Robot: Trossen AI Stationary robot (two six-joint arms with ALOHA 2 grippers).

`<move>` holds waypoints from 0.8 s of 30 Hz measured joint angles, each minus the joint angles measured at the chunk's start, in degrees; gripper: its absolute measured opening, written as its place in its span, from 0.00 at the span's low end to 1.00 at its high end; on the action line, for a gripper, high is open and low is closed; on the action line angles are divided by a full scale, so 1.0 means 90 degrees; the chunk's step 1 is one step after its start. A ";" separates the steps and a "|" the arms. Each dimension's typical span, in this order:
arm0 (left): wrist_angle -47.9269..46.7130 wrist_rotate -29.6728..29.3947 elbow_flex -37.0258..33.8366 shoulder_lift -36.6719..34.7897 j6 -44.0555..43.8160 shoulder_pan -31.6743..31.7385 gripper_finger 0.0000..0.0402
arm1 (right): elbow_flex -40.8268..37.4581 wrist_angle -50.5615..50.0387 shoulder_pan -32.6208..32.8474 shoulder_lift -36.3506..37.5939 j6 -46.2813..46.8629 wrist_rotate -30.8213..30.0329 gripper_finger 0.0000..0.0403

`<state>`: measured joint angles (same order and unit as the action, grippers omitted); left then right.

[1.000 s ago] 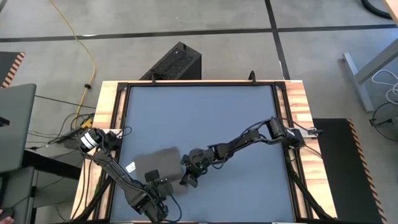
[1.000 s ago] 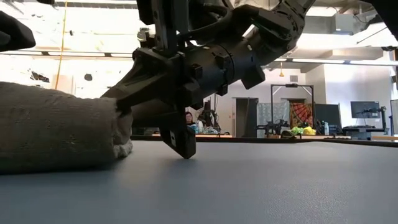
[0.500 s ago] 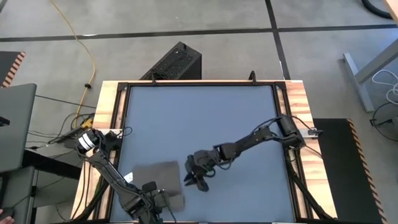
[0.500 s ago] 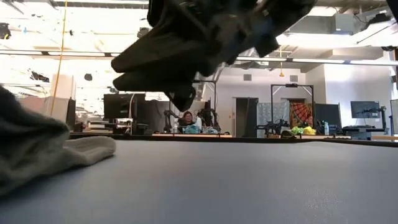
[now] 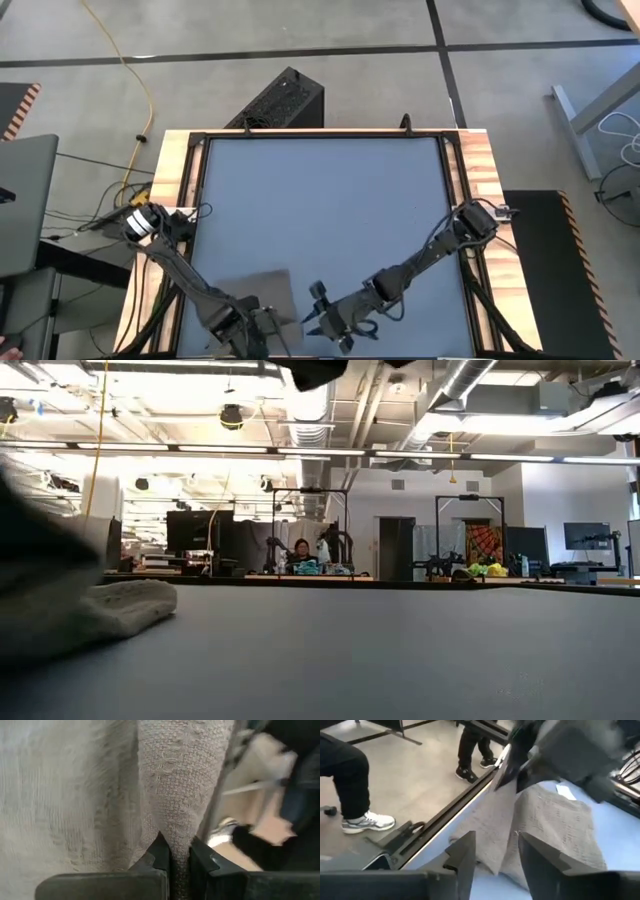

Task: Roll towel into tight, uniform cylinder
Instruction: Roll the gray towel

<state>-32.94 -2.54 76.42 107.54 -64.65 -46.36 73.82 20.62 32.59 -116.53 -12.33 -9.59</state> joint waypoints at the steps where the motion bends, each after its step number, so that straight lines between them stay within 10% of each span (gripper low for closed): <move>1: 0.0131 0.0055 0.0000 -0.0075 0.0127 0.0093 0.03 | 0.0000 -0.0004 0.0006 -0.0001 0.0002 -0.0047 0.45; 9: 0.0132 -0.0200 -0.0674 -0.1490 0.0140 0.0402 0.03 | -0.0007 -0.0010 -0.0034 0.0003 0.0010 -0.0302 0.61; 17: 0.3114 -0.0511 -0.3476 -0.2847 -0.1558 0.0274 0.03 | -0.0005 0.0026 -0.0164 0.0003 -0.0189 -0.0550 0.62; 24: 0.4358 0.0014 -0.4105 -0.2630 -0.1933 0.0231 0.03 | 0.0002 -0.0024 -0.0271 0.0005 0.0085 -0.0602 0.62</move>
<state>6.28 -2.41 39.48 83.87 -82.05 -44.29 73.84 20.41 30.15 -116.49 -11.56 -15.00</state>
